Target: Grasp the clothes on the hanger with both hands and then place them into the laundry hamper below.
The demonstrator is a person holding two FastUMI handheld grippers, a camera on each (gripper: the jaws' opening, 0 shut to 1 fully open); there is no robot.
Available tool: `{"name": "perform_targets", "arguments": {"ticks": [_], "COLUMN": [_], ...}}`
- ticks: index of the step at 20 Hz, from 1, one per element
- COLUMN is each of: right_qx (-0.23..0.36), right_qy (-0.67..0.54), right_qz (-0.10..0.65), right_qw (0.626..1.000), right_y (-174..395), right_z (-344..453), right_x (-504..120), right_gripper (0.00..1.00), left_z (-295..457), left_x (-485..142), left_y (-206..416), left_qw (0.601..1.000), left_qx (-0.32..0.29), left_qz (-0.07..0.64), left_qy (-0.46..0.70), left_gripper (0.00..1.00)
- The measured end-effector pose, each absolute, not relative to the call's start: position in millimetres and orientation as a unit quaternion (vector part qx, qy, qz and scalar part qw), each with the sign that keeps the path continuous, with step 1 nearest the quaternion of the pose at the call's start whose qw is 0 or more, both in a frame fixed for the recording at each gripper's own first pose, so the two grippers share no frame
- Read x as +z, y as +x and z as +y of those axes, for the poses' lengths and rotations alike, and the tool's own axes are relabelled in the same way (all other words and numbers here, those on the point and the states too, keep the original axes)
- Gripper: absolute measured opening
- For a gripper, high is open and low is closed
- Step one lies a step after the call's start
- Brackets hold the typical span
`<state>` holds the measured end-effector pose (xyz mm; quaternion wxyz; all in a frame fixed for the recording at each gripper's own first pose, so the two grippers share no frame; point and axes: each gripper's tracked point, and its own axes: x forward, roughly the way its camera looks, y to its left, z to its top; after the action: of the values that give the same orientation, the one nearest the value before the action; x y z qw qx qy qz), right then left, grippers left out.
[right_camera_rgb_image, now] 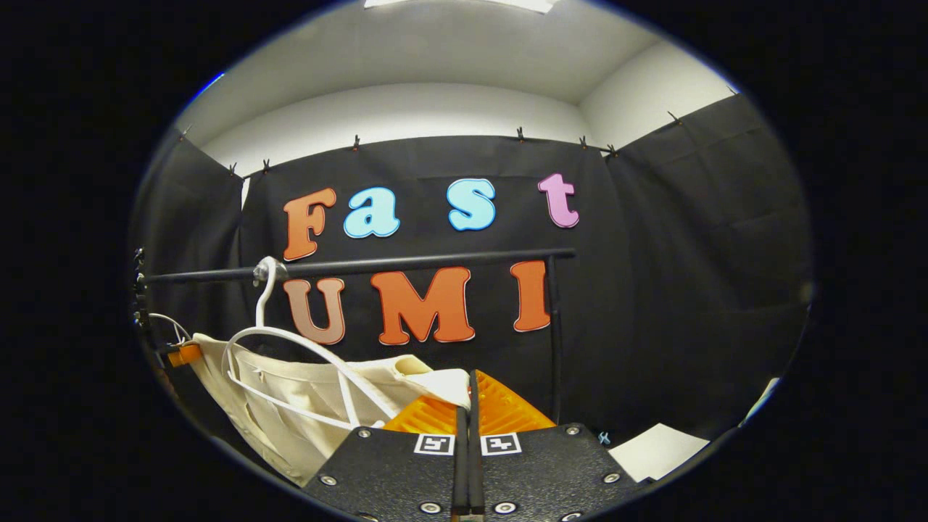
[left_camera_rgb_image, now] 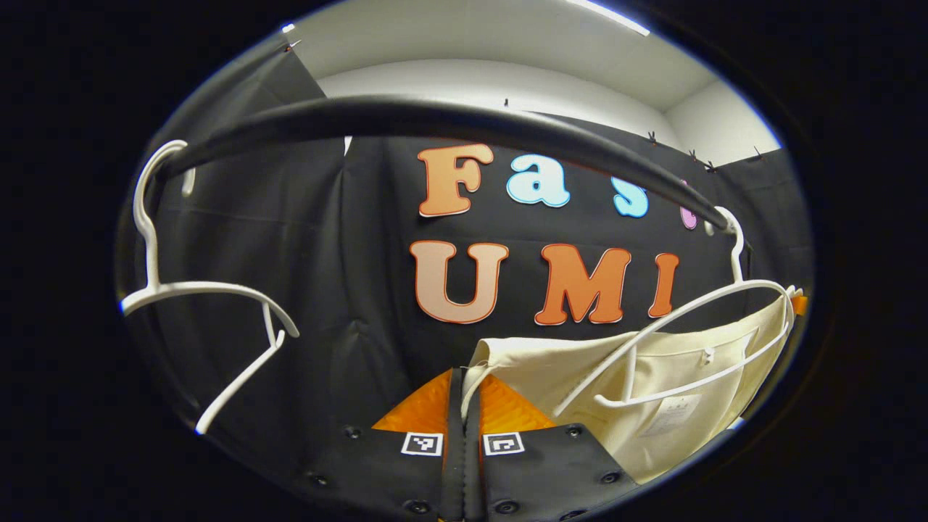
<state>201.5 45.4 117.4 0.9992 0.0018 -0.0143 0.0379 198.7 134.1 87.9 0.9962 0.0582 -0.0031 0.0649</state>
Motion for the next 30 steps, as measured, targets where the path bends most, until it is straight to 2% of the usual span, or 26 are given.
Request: {"name": "perform_targets", "arguments": {"ticks": [9,15,30], "right_qx": [0.033,0.022,0.036], "right_qy": [0.001,-0.045,0.01], "right_qz": [0.016,0.026,0.066], "right_qw": [0.999,0.998,0.997], "right_y": [186.6,172.4,155.9], "right_z": [38.3,38.9,66.4], "right_x": [62.8,28.0,-22.8], "right_gripper": [0.0,0.0,0.0], "left_z": [140.4,136.5,46.9], "left_x": [39.5,12.6,-34.0], "left_y": [187.7,181.2,169.1], "left_qw": [0.996,0.993,0.992], "left_qx": [0.069,0.058,-0.012], "left_qz": [0.043,0.073,0.113], "left_qy": [0.048,0.078,0.054], "left_gripper": [0.07,0.06,0.06]}}
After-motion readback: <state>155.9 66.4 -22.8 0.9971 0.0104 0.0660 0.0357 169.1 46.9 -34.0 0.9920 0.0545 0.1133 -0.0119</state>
